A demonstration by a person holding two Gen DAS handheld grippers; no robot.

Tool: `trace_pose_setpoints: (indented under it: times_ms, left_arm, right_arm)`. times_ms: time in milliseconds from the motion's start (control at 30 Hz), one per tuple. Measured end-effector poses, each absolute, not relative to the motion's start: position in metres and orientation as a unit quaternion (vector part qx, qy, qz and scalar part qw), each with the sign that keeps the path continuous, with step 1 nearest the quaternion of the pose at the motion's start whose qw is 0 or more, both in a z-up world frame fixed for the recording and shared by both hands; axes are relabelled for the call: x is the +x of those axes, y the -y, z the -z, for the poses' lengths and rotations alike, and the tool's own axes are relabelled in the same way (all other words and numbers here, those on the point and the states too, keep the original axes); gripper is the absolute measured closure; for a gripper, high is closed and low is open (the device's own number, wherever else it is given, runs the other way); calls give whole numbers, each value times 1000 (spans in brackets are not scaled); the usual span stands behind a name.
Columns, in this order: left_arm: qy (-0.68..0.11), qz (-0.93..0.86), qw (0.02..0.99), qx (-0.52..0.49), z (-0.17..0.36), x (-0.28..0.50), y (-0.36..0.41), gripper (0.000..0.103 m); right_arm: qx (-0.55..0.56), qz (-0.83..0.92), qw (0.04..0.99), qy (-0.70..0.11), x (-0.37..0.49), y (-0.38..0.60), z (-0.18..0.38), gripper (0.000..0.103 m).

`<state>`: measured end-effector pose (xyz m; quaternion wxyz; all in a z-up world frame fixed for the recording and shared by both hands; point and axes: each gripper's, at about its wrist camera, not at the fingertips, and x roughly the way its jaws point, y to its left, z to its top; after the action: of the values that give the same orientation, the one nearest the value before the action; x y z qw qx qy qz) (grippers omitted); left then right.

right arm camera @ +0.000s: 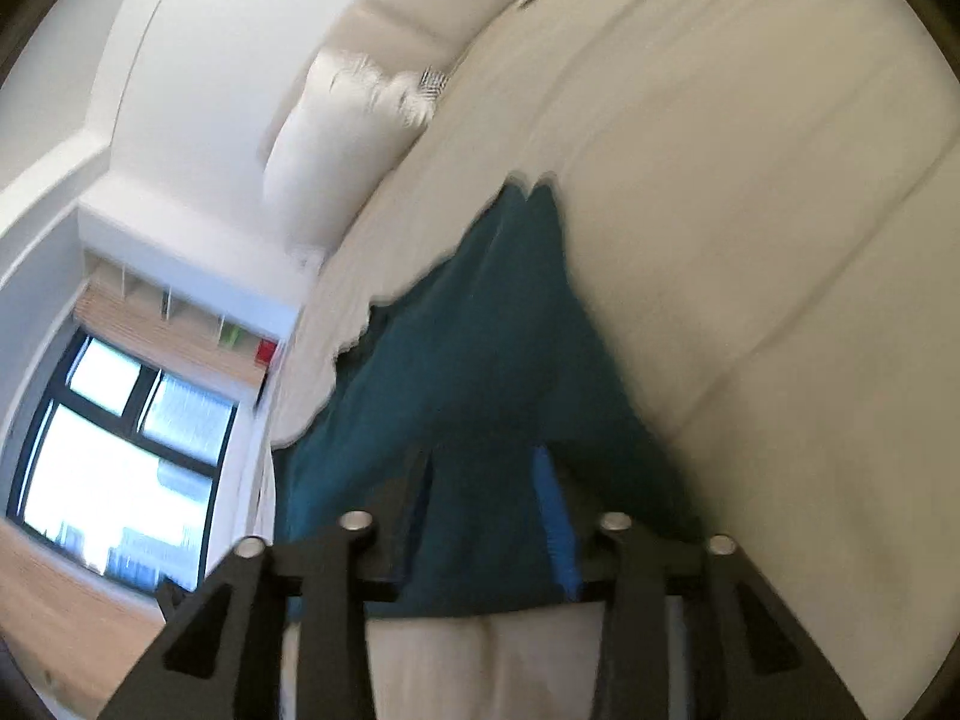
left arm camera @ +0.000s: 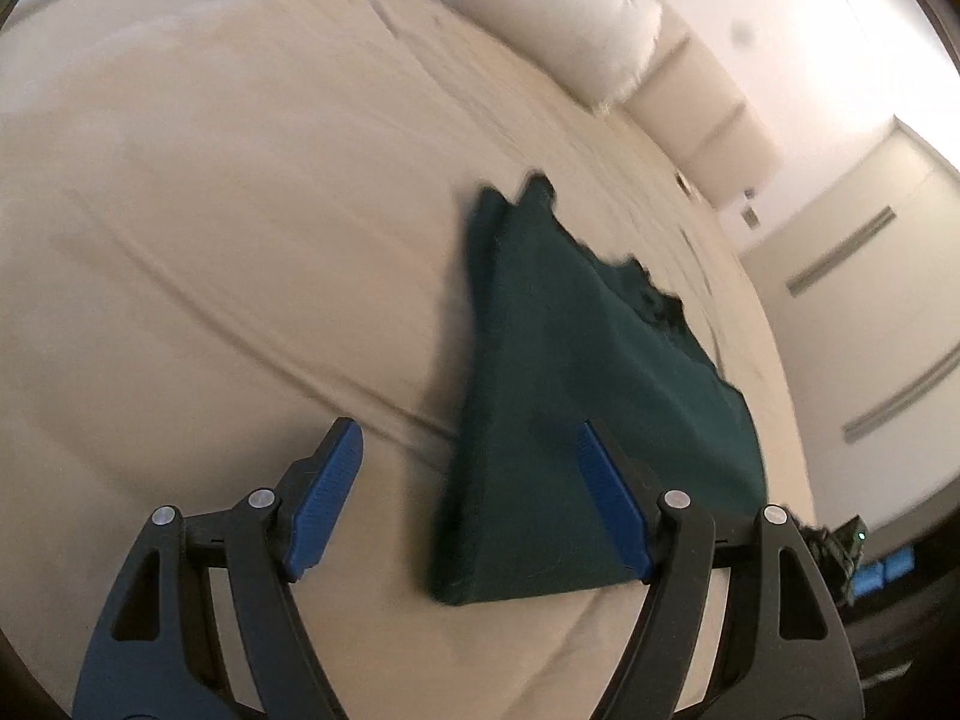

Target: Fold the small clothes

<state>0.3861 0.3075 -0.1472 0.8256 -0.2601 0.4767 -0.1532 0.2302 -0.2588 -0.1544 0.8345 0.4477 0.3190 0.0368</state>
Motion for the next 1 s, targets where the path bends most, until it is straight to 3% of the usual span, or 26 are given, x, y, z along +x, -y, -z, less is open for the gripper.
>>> trace_pose_setpoints:
  times_ms: [367,633,700,833,867,1000]
  left_arm:
    - [-571,199,750,-269,169,434,-283,30]
    - [-611,217,691,-318,184,455,-277,33]
    - [-617,223,671,-344,188,455,-280,37]
    - [-625,221,660,-355,196,457,-284,58]
    - [-625,218,658,-359,198,456,-287,70]
    - [-621,215,648,-384,206,454,-301,85]
  right_arm:
    - [416,-185,818,-351,335,164,119,56]
    - [398,-250,787,-400,404,93,125,54]
    - [391,-261,779,-414,414,79,131,52]
    - [376,-274,768,-440,430,56,140,50]
    - [374,-272,765,-448,432,54,144,48]
    - [368,-258,758,-472,441,47,162,46]
